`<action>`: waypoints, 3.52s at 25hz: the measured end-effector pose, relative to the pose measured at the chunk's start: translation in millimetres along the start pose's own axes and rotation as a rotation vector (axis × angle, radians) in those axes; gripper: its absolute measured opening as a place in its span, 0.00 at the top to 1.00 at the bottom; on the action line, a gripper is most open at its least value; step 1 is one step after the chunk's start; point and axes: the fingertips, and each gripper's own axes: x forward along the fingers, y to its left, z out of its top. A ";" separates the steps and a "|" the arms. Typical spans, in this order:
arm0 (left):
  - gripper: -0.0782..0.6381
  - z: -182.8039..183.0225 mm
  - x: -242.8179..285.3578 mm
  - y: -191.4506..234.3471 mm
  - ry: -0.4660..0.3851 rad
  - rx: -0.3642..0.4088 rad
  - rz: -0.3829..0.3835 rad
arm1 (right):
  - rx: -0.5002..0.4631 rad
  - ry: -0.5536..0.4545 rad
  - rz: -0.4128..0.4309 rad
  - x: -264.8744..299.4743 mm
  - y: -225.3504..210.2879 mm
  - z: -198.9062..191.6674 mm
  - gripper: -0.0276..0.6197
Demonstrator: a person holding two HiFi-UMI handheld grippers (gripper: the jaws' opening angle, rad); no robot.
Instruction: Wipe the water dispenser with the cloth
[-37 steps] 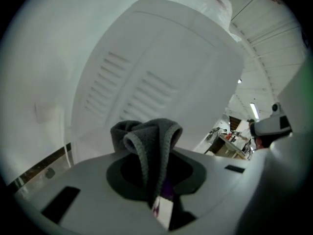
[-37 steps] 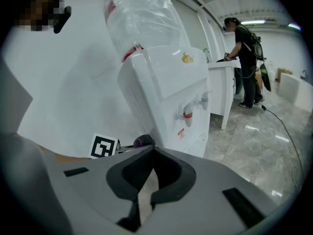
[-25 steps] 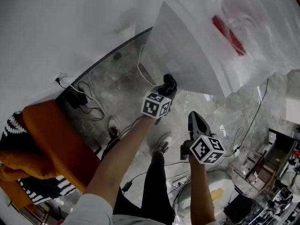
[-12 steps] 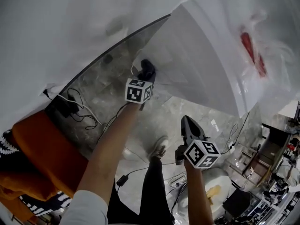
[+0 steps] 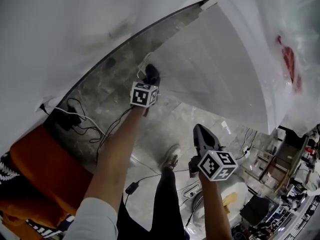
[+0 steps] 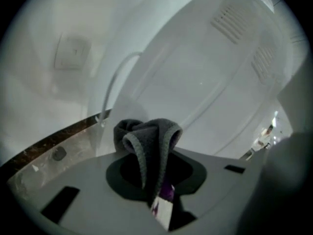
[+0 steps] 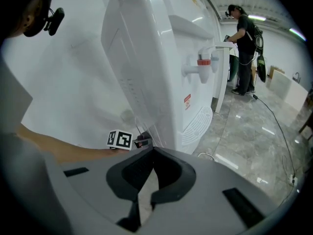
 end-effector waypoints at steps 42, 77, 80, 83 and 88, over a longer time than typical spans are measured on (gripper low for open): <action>0.78 287.1 -456.0 -474.2 -0.517 0.641 0.083 | -0.543 -0.653 0.116 -448.4 20.2 283.4 0.93; 0.78 296.3 -642.3 -574.3 -0.726 0.976 0.132 | -0.736 -0.838 0.095 -583.8 87.2 282.4 0.93; 0.78 297.4 -640.3 -577.2 -0.731 0.983 0.119 | -0.741 -0.834 0.086 -580.6 85.8 282.5 0.93; 0.78 297.5 -637.1 -577.0 -0.731 0.984 0.108 | -0.737 -0.829 0.087 -576.5 84.7 282.7 0.93; 0.78 300.3 -633.2 -571.6 -0.724 0.971 0.117 | -0.733 -0.824 0.087 -573.1 82.3 285.2 0.93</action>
